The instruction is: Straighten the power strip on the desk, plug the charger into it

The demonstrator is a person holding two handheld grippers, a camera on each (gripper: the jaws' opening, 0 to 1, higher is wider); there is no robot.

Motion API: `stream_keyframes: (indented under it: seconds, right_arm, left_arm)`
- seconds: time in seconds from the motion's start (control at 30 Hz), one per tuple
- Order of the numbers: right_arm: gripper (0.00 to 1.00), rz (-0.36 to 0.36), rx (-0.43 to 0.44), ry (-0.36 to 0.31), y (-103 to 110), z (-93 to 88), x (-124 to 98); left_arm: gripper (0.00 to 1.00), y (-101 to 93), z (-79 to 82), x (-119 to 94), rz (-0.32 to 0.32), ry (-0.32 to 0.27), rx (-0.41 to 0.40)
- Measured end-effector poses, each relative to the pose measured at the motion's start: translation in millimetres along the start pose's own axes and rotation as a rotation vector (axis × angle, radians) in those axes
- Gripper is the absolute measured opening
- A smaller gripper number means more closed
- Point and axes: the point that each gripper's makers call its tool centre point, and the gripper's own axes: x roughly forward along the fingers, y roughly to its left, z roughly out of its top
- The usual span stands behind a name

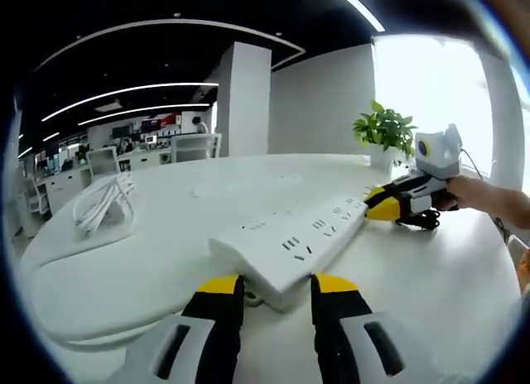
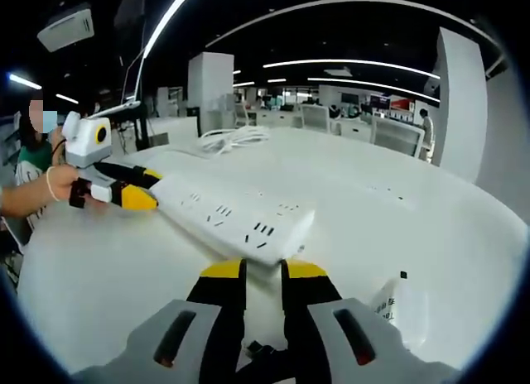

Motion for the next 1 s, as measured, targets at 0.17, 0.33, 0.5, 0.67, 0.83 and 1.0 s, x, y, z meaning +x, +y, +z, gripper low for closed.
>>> stream_keyframes:
  seconds: [0.17,0.33,0.5,0.67,0.83,1.0]
  right_arm:
    - [0.15,-0.006,0.006,0.002,-0.5,-0.1,0.7]
    - [0.15,-0.014,0.005,0.004,-1.2,-0.4,1.2]
    - [0.15,-0.023,0.008,0.008,-1.4,-0.7,1.3]
    - [0.15,-0.029,0.009,0.009,-1.8,-1.2,1.0]
    - [0.13,-0.038,0.010,0.012,-2.4,-1.7,0.0]
    - [0.13,-0.047,0.004,0.015,-3.4,-1.6,-0.5]
  left_arm:
    - [0.32,1.7,-0.2,1.0,-0.011,-0.003,0.007]
    - [0.32,3.1,-0.2,2.4,-0.023,-0.001,0.016]
    - [0.31,4.4,-0.4,3.6,-0.047,0.008,0.031]
    - [0.31,6.1,-0.3,6.0,-0.062,0.013,0.051]
    - [0.31,8.0,0.3,8.6,-0.080,0.010,0.053]
    - [0.31,7.6,0.6,9.1,-0.086,0.015,0.054]
